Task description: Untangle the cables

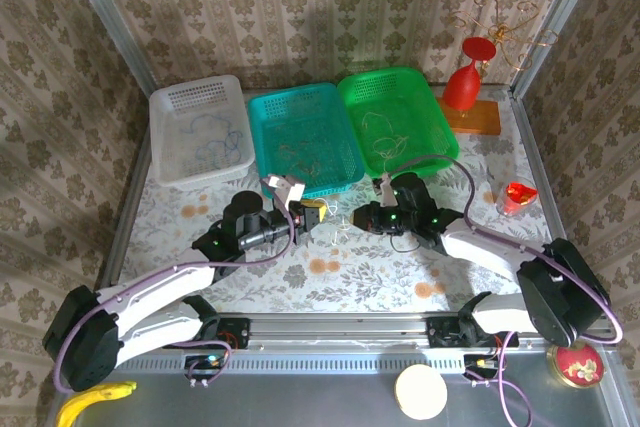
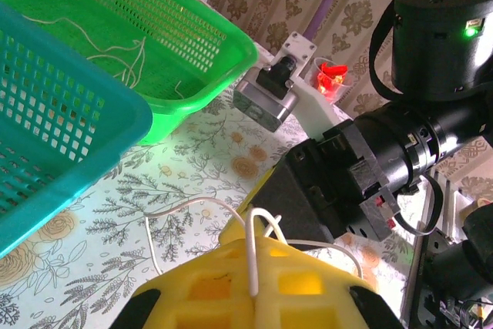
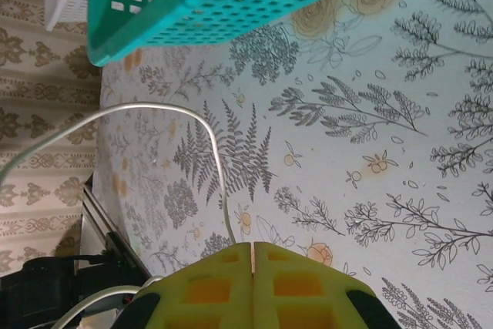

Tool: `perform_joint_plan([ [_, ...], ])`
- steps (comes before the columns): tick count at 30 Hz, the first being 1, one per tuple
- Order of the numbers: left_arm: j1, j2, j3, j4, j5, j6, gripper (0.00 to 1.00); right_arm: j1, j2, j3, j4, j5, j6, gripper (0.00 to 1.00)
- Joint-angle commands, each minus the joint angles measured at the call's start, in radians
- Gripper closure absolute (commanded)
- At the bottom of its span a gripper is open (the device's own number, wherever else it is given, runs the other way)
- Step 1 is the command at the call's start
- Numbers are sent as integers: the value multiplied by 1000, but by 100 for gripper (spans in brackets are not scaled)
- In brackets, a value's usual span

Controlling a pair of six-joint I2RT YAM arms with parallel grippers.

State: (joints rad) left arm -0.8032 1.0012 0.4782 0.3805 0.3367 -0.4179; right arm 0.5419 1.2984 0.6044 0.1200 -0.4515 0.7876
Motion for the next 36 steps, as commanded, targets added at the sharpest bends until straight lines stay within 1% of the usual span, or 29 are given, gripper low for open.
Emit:
perform_joint_plan([
  [1,5,-27,-14,-5,0,-2,100,-46,-79,60,-90,23,-47,100],
  [6,5,-26,-56,-4,-15,-1,100,-122,-176,170,-239,36,-114,100],
  [10,7,-18,-93,6,-28,-4,100,-139,-226,314,-342,35,-163,100],
  [16,7,19,-116,31,-34,-1,100,-138,-246,503,-388,-3,-176,100],
  [19,7,38,-115,45,-33,-1,100,-132,-246,569,-389,-33,-169,100],
  [20,7,43,-112,48,-33,2,98,-126,-246,586,-389,-39,-168,100],
  [24,6,56,-99,70,-30,8,86,-103,-241,635,-397,-58,-170,100],
  [31,6,86,-79,73,-16,17,58,-86,-237,683,-423,-46,-194,100],
  [36,7,82,-94,66,-28,20,42,-86,-231,726,-444,-42,-213,100],
])
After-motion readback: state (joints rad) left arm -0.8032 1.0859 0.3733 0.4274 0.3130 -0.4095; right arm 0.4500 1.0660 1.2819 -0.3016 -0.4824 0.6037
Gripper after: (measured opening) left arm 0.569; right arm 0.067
